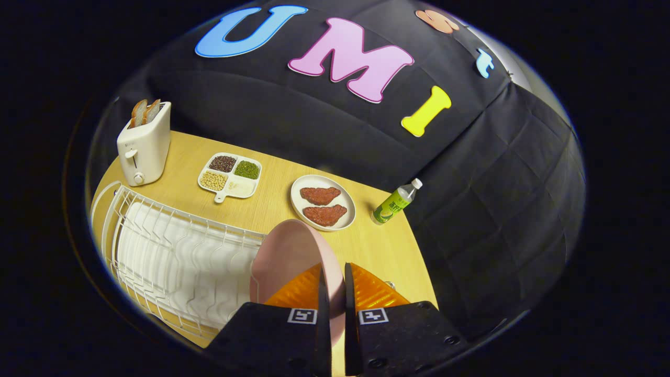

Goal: Take the plate from the dish rack, then take the spoon from the basket and place it into the plate.

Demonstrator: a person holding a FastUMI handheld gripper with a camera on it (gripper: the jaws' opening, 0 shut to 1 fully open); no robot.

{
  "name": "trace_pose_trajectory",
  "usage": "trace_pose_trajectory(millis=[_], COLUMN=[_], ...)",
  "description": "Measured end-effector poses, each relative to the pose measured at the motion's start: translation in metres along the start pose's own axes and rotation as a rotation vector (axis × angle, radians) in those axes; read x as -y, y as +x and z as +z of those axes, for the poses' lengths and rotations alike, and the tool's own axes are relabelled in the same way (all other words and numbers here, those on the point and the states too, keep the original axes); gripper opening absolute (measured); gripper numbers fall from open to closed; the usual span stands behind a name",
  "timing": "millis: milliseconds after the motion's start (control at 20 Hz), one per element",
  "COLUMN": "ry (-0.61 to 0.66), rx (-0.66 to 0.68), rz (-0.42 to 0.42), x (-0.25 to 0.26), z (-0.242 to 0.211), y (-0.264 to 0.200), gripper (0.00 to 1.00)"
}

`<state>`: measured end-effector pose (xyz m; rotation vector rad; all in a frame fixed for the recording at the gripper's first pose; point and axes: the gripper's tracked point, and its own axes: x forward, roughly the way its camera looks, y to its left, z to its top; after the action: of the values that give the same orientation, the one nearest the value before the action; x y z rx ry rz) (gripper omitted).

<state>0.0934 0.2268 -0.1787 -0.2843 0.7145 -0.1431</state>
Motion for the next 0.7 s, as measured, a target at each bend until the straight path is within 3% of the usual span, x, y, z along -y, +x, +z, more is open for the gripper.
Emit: trace_pose_trajectory(millis=[300, 700], ry=[-0.069, -0.378], rx=[-0.014, 0.173], rz=[-0.013, -0.125], x=[-0.001, 0.002], z=[0.005, 0.068], y=[-0.001, -0.019], gripper=[0.14, 0.12])
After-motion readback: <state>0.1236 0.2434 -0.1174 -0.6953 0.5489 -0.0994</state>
